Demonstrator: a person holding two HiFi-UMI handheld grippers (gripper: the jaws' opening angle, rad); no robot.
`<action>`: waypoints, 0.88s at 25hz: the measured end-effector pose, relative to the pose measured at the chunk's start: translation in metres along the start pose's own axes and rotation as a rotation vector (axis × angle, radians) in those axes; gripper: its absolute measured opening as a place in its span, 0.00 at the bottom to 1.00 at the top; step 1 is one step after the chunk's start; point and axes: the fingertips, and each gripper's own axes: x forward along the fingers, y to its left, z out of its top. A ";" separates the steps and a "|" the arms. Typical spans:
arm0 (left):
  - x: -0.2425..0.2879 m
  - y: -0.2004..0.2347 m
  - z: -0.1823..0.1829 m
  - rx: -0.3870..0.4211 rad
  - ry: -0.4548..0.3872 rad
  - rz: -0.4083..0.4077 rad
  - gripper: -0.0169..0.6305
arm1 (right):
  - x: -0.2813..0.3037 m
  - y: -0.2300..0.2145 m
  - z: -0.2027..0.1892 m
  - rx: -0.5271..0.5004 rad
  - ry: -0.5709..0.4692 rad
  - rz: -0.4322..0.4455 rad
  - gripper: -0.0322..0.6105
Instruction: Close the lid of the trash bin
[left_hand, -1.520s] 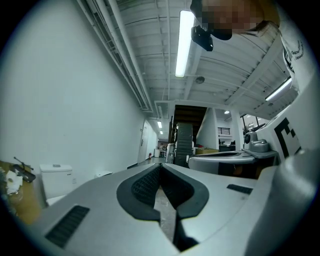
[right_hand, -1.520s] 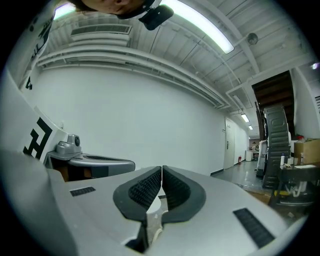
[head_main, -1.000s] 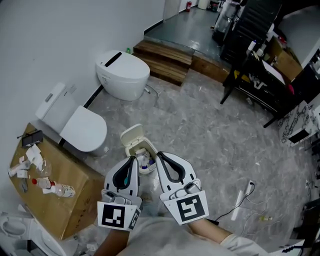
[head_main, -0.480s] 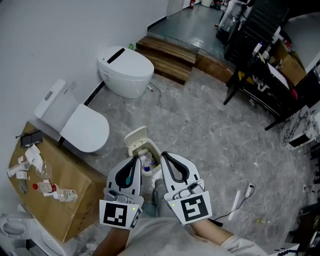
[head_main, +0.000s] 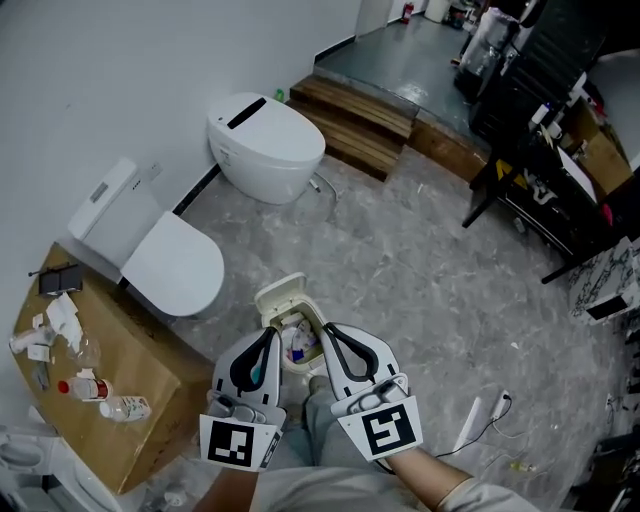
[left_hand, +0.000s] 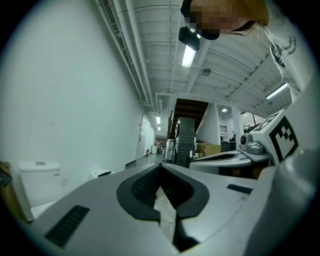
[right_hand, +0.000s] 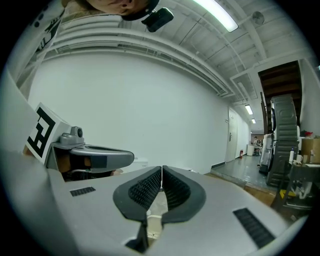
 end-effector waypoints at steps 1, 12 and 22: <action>0.004 0.001 -0.004 0.003 0.000 0.004 0.05 | 0.004 -0.002 -0.005 -0.002 0.005 0.008 0.10; 0.034 0.023 -0.057 0.006 0.010 0.061 0.05 | 0.053 -0.010 -0.063 0.008 0.015 0.087 0.10; 0.055 0.039 -0.106 -0.093 0.034 0.141 0.05 | 0.082 -0.014 -0.119 0.013 0.062 0.159 0.10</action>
